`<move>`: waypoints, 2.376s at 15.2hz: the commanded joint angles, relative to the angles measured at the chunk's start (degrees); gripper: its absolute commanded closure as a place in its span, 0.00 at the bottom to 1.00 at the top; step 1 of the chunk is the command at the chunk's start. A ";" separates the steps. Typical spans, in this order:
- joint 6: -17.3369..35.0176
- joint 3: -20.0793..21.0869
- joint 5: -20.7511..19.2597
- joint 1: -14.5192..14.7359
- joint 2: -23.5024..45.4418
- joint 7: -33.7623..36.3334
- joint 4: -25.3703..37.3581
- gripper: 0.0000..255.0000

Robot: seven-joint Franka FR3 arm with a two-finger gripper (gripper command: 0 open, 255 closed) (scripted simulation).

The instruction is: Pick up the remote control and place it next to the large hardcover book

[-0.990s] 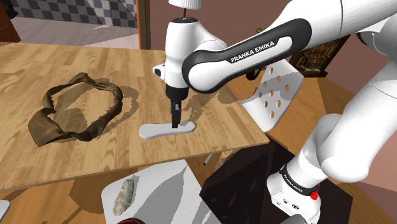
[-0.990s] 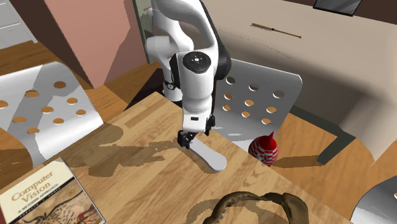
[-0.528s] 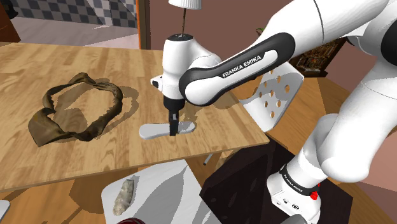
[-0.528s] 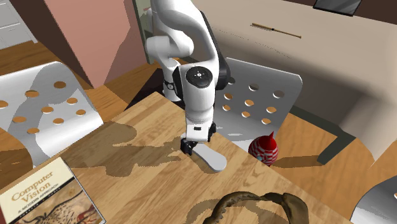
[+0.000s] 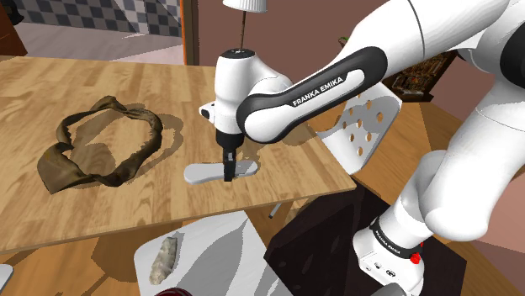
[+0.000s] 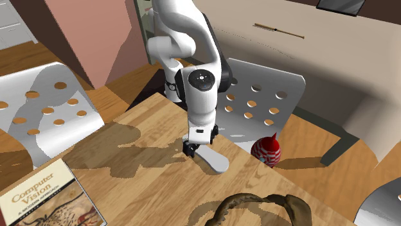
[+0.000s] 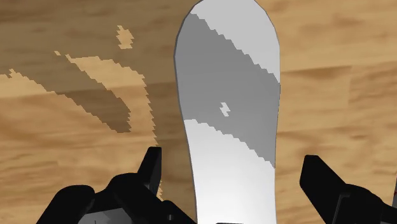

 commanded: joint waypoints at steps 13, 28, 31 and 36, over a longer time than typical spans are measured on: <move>-2.19 0.07 0.57 -0.07 -1.43 -0.40 0.83 1.00; -13.37 0.04 2.50 -0.28 -7.02 -1.80 6.62 1.00; -14.07 -0.69 2.78 -0.95 -8.07 -3.35 6.32 1.00; -13.65 -4.47 3.25 -4.23 -10.91 -10.66 3.08 1.00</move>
